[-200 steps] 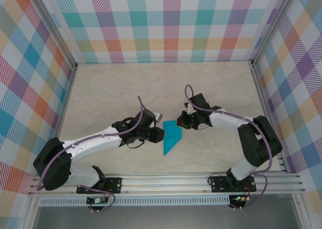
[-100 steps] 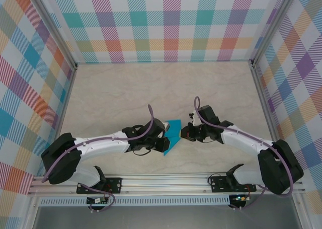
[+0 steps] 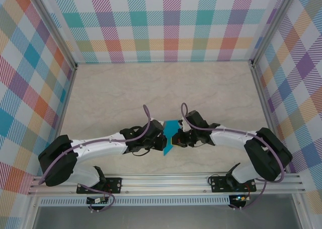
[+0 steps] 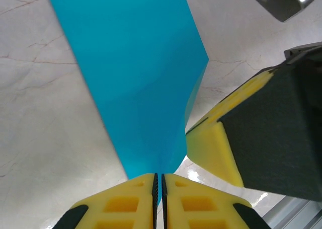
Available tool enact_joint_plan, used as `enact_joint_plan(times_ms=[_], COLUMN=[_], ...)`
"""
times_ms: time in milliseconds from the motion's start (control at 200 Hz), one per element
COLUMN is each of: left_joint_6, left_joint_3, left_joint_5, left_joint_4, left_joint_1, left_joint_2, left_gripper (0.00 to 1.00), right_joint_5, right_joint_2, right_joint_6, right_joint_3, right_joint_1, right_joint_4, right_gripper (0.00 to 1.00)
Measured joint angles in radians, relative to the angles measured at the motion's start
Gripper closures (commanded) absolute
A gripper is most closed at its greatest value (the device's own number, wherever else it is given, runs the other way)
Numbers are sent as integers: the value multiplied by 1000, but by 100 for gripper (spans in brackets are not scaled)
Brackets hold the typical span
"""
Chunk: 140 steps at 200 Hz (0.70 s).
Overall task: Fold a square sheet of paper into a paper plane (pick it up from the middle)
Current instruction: Third fold the triangle at the center of the table.
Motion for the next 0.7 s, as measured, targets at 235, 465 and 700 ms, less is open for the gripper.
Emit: enact_joint_plan(times_ms=[235,465,700], left_joint_6=[-19,-41,-60], left_joint_3=[-20,-26,-25], left_joint_5=[-2,13,22], left_joint_4=[4,52,87], left_joint_1=[-21,-35,-55], left_joint_2=[-11,8,82], left_gripper=[87,87,87], right_joint_5=[60,105,118], right_joint_2=[74,146,149], right_joint_6=[21,34,41], right_joint_3=[32,33,33], right_joint_1=[2,2,2], right_joint_4=[22,25,39], right_gripper=[97,98,97])
